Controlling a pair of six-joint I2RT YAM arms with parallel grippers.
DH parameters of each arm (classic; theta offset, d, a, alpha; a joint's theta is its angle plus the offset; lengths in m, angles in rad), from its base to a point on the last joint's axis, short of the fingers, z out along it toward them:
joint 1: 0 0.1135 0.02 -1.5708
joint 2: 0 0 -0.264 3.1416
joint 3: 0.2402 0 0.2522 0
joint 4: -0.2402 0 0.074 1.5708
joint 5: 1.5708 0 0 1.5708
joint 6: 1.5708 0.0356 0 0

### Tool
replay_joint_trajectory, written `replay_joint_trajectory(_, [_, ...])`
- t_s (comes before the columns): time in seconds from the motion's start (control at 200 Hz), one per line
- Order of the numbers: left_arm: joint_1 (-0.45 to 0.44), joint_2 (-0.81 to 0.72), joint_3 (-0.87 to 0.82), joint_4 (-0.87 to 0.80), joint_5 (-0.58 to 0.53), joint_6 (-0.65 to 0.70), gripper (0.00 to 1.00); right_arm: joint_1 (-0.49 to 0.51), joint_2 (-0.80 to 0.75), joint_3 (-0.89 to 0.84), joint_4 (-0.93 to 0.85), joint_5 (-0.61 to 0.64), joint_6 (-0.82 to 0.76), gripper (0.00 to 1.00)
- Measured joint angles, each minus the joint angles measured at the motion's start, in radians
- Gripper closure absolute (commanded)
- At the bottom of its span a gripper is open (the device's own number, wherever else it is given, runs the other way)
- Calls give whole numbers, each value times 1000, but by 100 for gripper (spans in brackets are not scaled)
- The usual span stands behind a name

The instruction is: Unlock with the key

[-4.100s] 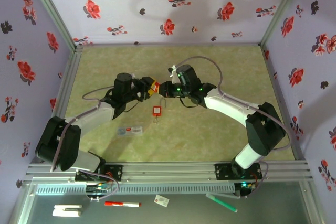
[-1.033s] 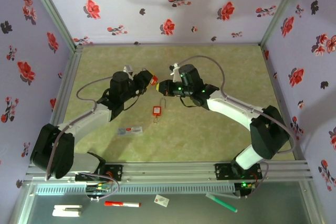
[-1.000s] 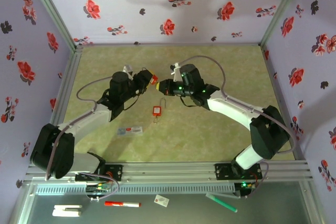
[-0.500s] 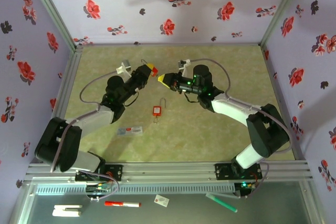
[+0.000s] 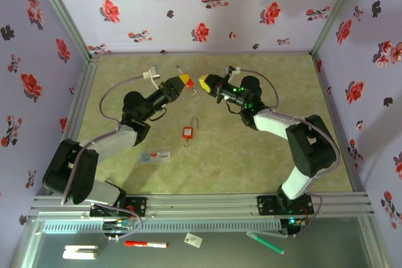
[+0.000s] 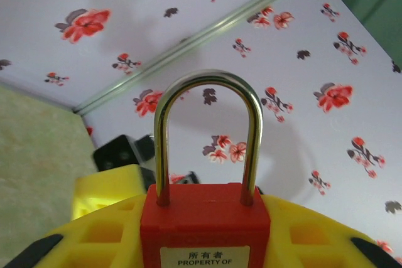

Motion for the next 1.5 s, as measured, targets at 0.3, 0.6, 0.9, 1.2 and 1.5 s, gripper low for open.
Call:
replay_joint_trajectory(0.3, [21, -34, 11, -126, 16, 40, 100, 4, -161, -6, -322, 41, -254, 59])
replay_joint_trajectory(0.6, [5, -95, 157, -552, -46, 156, 100, 142, -312, 126, -806, 182, -784, 55])
replay_joint_trajectory(0.9, [-42, -95, 229, -774, -96, 224, 100, 180, -281, 164, -922, 214, -931, 66])
replay_joint_trajectory(1.2, [-55, -95, 234, -835, -121, 239, 100, 189, -278, 166, -936, 218, -956, 83])
replay_joint_trajectory(1.5, [-55, -94, 234, -859, -151, 230, 100, 195, -260, 177, -934, 206, -968, 100])
